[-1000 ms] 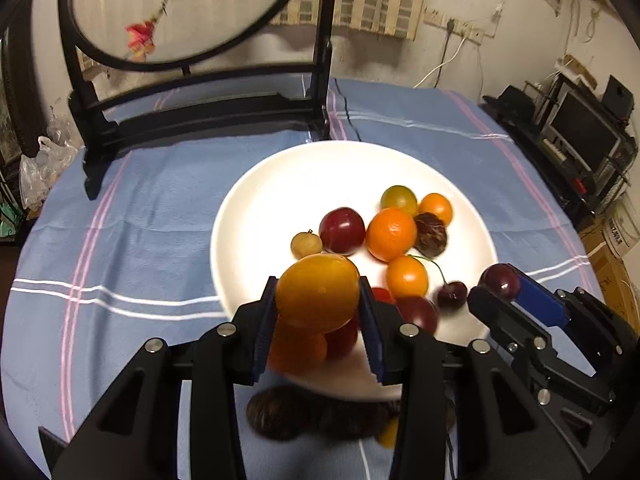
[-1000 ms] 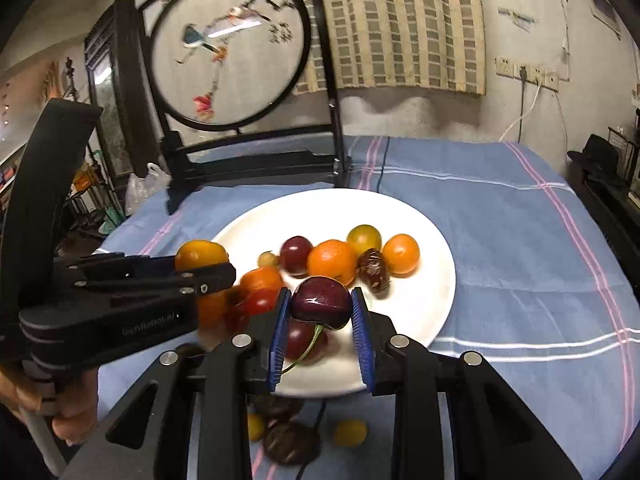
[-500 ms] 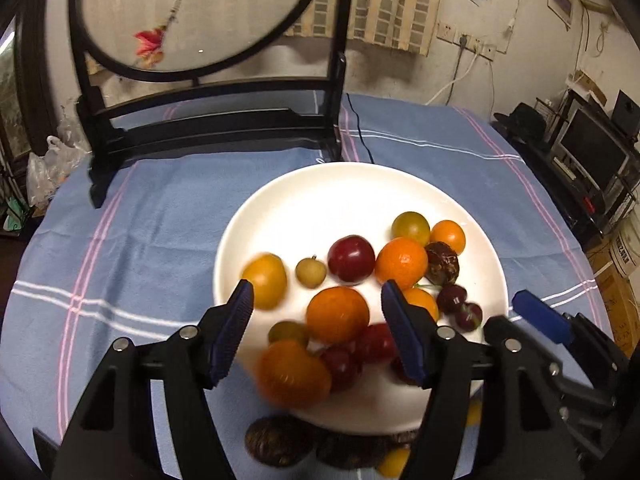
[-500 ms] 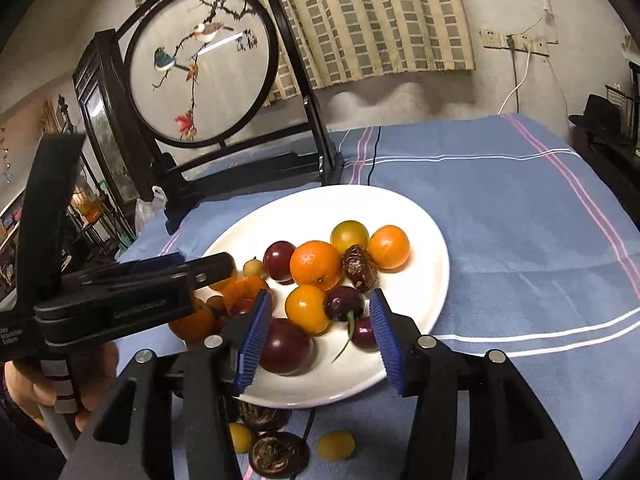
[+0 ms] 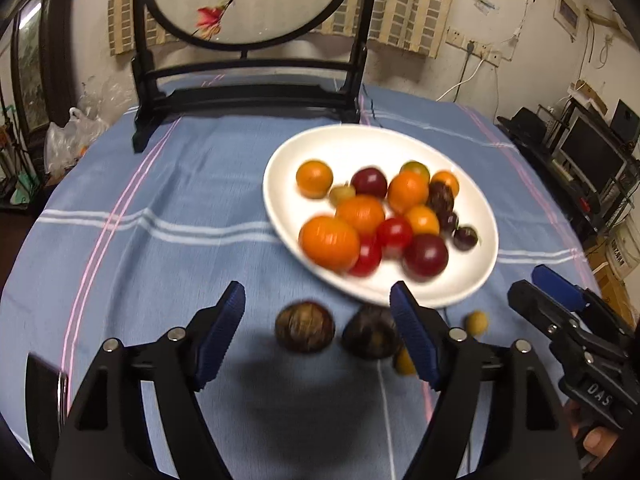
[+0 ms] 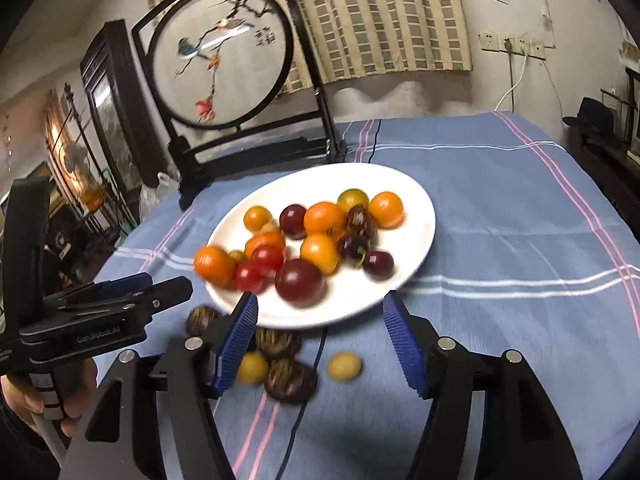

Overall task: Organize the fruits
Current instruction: 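Grasp a brown water chestnut with the right tool while the left tool grasps another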

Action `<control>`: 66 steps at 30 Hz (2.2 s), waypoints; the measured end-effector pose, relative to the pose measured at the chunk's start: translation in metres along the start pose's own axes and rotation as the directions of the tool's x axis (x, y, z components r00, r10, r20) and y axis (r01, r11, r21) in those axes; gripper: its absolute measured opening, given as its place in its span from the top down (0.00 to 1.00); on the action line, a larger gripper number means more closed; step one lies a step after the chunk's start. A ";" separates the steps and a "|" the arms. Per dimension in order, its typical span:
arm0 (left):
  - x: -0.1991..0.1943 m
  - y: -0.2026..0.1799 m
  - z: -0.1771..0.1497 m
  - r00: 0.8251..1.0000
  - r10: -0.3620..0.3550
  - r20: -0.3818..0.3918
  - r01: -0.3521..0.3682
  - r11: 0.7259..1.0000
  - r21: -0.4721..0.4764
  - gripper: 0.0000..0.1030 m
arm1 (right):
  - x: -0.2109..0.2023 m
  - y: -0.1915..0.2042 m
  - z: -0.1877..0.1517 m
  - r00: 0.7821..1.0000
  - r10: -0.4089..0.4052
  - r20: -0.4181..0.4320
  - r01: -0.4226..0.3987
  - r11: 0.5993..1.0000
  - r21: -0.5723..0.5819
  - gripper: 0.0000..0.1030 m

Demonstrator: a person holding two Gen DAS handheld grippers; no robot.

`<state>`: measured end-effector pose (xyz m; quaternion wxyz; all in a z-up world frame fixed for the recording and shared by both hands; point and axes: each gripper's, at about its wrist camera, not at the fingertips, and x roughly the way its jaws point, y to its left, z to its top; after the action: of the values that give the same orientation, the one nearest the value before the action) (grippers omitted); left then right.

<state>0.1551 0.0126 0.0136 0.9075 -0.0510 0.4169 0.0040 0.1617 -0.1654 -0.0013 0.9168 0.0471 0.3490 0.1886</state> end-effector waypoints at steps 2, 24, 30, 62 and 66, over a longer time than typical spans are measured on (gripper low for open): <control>-0.001 -0.002 -0.009 1.000 0.012 -0.002 -0.012 1.000 0.016 0.29 | -0.002 0.005 -0.007 1.000 -0.004 -0.017 0.003 1.000 -0.027 0.36; 0.019 0.014 -0.033 0.999 0.015 -0.041 -0.014 0.999 0.033 0.29 | 0.053 0.054 -0.037 0.966 -0.140 -0.216 0.065 0.944 -0.323 0.37; 0.024 0.014 -0.035 0.997 0.038 -0.061 -0.035 0.998 0.042 0.29 | 0.049 0.052 -0.037 0.970 -0.054 -0.236 -0.019 0.955 -0.297 0.62; 0.010 0.002 -0.017 1.000 0.017 0.000 -0.017 0.997 0.079 0.60 | 0.004 0.028 -0.013 0.996 0.020 -0.091 -0.033 0.990 -0.136 0.62; -0.007 -0.009 0.015 0.999 -0.015 0.041 0.011 0.996 0.091 0.60 | -0.002 0.026 0.017 1.000 0.001 -0.018 -0.003 0.992 -0.123 0.62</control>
<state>0.1619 0.0058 0.0295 0.9173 -0.0123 0.3974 -0.0200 0.1633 -0.1409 0.0186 0.9146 -0.0106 0.3448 0.2111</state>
